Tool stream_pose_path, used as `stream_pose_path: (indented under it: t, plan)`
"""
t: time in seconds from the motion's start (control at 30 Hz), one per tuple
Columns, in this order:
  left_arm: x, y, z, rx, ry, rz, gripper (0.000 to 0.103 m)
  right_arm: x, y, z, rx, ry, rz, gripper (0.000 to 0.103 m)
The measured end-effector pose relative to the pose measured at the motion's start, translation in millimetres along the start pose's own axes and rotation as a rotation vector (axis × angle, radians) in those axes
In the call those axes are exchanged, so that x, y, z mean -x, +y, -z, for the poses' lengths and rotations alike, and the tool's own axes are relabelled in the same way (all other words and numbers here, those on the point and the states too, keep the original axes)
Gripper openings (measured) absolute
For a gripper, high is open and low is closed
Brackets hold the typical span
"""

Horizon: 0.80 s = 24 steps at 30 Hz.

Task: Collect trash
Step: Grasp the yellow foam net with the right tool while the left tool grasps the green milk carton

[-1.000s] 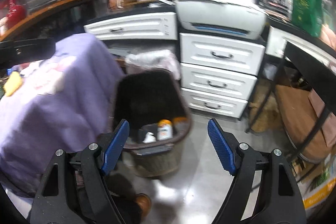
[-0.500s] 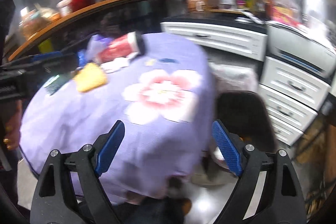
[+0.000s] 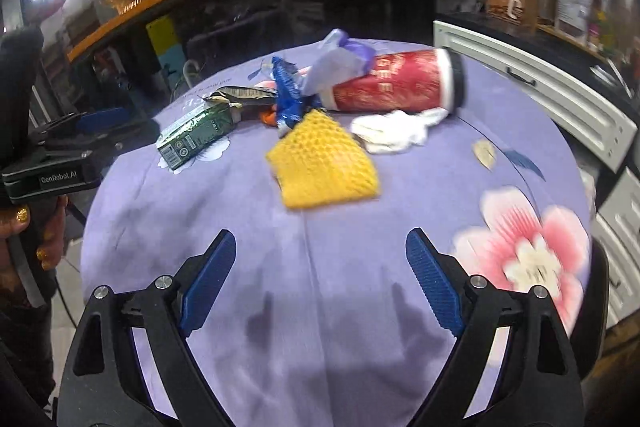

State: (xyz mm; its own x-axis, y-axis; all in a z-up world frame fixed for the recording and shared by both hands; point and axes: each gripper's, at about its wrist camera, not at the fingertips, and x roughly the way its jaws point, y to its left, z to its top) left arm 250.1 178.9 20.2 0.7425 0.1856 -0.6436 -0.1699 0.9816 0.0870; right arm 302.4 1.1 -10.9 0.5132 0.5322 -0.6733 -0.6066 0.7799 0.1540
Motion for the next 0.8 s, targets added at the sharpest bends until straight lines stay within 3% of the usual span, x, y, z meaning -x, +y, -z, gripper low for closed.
stream_pose_path:
  t: [0.13,0.27,0.53,0.57,0.67,0.8]
  plan:
    - [-25,41,1,0.033,0.057,-0.031,0.091,-36,15,-27,0.072,0.050,0.026,0.086]
    - [-52,64,-3,0.032,0.118,-0.048,0.091,-76,21,-39,0.139,0.126,0.106,0.086]
    - [-91,65,-7,-0.059,0.216,-0.031,0.091,-112,24,-40,0.210,0.186,0.211,0.085]
    - [-97,63,-8,-0.070,0.228,-0.035,0.091,-113,24,-40,0.213,0.183,0.219,0.081]
    - [-115,63,-11,-0.080,0.266,-0.046,0.091,-110,23,-39,0.226,0.168,0.248,0.058]
    - [-130,62,-14,-0.087,0.297,-0.032,0.091,-93,21,-40,0.222,0.138,0.224,0.023]
